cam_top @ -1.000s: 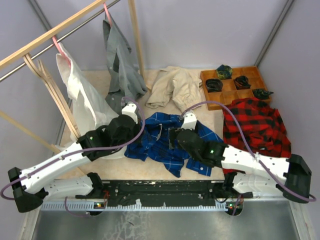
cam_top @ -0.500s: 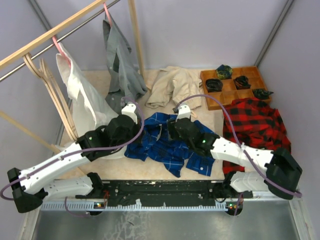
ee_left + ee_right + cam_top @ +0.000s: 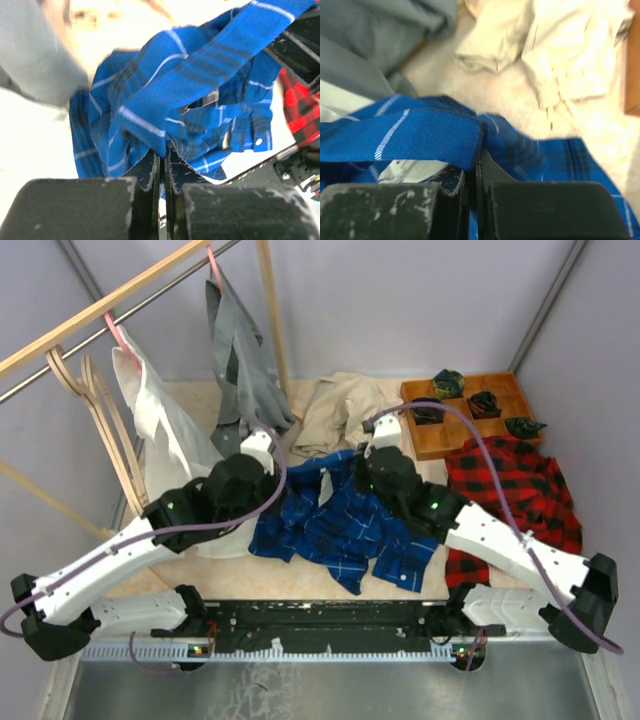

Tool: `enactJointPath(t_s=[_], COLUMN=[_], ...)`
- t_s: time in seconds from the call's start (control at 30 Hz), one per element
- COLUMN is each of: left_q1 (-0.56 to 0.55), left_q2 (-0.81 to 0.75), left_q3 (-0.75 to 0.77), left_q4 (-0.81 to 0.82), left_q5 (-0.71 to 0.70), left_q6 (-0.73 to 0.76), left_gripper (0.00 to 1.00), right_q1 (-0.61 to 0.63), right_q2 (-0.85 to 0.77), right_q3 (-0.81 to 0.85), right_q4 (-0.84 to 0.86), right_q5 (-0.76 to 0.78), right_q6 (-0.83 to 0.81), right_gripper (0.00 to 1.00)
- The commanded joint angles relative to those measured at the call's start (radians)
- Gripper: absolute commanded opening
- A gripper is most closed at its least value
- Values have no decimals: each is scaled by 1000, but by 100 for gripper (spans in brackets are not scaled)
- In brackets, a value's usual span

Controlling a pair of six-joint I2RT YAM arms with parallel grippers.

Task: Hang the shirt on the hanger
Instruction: Adjust the shirt at the center of the board.

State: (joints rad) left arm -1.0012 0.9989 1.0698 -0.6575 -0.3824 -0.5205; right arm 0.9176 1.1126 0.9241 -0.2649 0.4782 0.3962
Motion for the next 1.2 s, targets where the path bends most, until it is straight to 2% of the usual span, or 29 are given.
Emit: enactJointPath(t_s=[0.0, 0.2, 0.43, 0.5, 0.57, 0.73, 0.87, 1.0, 1.17], left_q1=[6, 5, 5, 4, 4, 4, 4, 4, 4], left_q2=[87, 195, 308, 349, 382, 403, 397, 335, 223], left_q3=[301, 640, 983, 1068, 1139, 1189, 1141, 928, 602], left_q4=[-16, -48, 21, 26, 30, 70, 57, 48, 104], left_q5=[14, 23, 70, 71, 80, 120, 147, 223, 298], left_q6=[189, 354, 511, 533, 546, 546, 520, 440, 315], left_gripper=[0, 0, 0, 0, 0, 0, 0, 0, 0], right_q1=[-5, -5, -5, -4, -5, -4, -5, -5, -5], right_q2=[-60, 27, 225, 285, 303, 246, 227, 173, 56], right_q3=[301, 747, 1363, 1501, 1570, 1484, 1419, 1261, 1004], right_q4=[-115, -276, -392, -403, -385, -315, -410, -540, -567], right_q5=[87, 158, 185, 202, 207, 176, 177, 136, 81], right_q6=[-99, -252, -431, -479, -520, -544, -490, -361, -217], right_gripper=[0, 0, 0, 0, 0, 0, 0, 0, 0])
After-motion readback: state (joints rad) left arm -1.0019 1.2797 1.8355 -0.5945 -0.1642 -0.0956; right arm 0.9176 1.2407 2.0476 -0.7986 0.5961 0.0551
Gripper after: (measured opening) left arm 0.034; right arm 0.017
